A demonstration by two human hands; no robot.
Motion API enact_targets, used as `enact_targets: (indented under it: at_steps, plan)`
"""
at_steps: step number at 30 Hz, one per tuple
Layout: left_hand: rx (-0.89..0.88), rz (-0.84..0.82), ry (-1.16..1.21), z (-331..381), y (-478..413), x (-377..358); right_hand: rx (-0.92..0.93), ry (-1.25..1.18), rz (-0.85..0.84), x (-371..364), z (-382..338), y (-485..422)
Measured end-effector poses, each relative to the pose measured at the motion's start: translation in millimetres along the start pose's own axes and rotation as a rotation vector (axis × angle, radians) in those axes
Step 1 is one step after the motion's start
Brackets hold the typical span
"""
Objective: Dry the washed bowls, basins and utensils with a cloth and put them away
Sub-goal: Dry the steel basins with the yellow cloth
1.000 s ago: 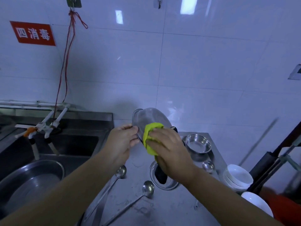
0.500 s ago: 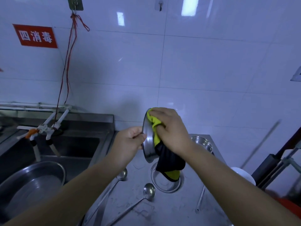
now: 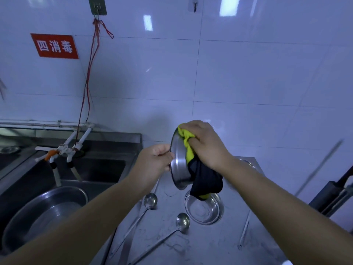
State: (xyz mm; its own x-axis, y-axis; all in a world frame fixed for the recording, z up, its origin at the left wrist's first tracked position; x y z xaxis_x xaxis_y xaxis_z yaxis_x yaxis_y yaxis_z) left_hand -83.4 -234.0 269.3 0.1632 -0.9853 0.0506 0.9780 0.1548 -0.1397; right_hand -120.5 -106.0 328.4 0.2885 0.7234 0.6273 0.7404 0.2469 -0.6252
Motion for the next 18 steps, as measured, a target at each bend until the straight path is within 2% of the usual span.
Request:
enact_targets:
  at_steps: [3, 6, 11, 18]
  plan:
    - [0.122, 0.079, 0.212, 0, -6, 7, 0.306, 0.101, 0.11, -7, -38, 33]
    - [0.237, 0.202, 0.419, -4, -16, 21, 0.471, 0.186, 0.191, -20, -36, 75]
    - [0.349, 0.201, 0.666, -16, -18, 18, 0.303, 0.101, 0.381, -5, -6, 82]
    - [0.376, 0.188, 0.742, -15, -17, 5, 0.507, 0.192, 0.349, -13, -46, 73]
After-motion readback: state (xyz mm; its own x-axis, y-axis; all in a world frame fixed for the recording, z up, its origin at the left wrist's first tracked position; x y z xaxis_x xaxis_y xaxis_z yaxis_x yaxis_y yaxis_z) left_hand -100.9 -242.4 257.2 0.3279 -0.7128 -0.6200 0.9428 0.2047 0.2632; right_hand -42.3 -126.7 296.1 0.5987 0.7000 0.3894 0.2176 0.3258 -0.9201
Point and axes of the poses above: each hand's wrist, its own y-axis away from the middle knuckle, its own x-axis out of the back of the hand, z = x × y, the point moved 9 cm from there along -y, towards the middle knuckle, and after that the axes turned 10 degrees about z, right-handed, at the moved point
